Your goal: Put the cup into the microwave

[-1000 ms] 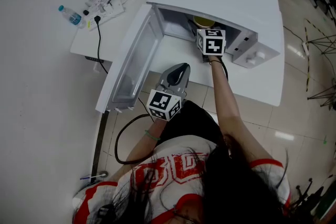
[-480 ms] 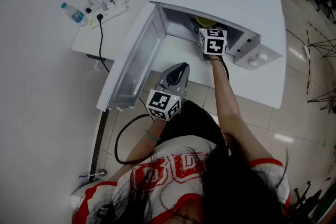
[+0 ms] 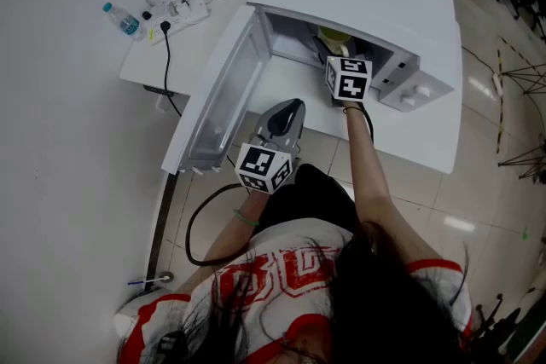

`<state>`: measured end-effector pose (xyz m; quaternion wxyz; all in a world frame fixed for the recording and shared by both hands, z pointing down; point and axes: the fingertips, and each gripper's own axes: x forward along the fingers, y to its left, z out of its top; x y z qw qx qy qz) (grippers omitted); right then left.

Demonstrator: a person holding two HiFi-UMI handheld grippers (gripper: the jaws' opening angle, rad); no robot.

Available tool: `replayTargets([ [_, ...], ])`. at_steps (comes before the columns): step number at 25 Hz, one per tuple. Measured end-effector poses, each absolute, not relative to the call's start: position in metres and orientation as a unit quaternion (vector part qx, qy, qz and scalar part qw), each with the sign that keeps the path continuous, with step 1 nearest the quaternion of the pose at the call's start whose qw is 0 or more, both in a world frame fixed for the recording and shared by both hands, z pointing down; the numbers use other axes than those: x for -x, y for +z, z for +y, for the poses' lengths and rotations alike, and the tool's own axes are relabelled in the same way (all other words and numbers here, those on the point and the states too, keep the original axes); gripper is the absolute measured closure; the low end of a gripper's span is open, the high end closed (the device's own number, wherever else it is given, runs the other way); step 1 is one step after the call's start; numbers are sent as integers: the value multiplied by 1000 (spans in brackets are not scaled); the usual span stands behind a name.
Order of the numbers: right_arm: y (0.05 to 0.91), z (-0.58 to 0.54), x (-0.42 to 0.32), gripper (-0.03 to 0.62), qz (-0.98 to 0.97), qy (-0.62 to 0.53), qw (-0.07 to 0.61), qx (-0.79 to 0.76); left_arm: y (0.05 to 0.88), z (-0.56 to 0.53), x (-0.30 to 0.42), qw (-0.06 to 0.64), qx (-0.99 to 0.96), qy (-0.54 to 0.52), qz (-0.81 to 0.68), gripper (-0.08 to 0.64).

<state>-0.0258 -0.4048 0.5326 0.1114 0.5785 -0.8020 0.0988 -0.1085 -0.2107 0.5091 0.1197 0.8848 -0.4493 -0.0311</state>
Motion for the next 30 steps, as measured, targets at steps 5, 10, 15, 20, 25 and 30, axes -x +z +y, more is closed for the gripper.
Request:
replayTargets([
  [5,536,-373,22,140,-795,113,118,-584,495,-200,114,120,-882,-31,-455,552],
  [10,527,-339,23,218,-792,109,123,-588,477,-187,118,118,-881,-31,-457,553],
  [15,505,-299,26,436,-794,104,116,-588,453,-172,117,115,-883,-34,-454,552],
  [20,486,-260,33,545,-801,103,117,-578,429,-155,116,108,-885,-42,-451,554],
  [25,466,-221,44,589,-811,105,100,-567,415,-136,121,102,-884,-52,-454,554],
  [30,453,-176,50,591,-813,108,83,-566,419,-113,129,114,-879,-57,-460,554],
])
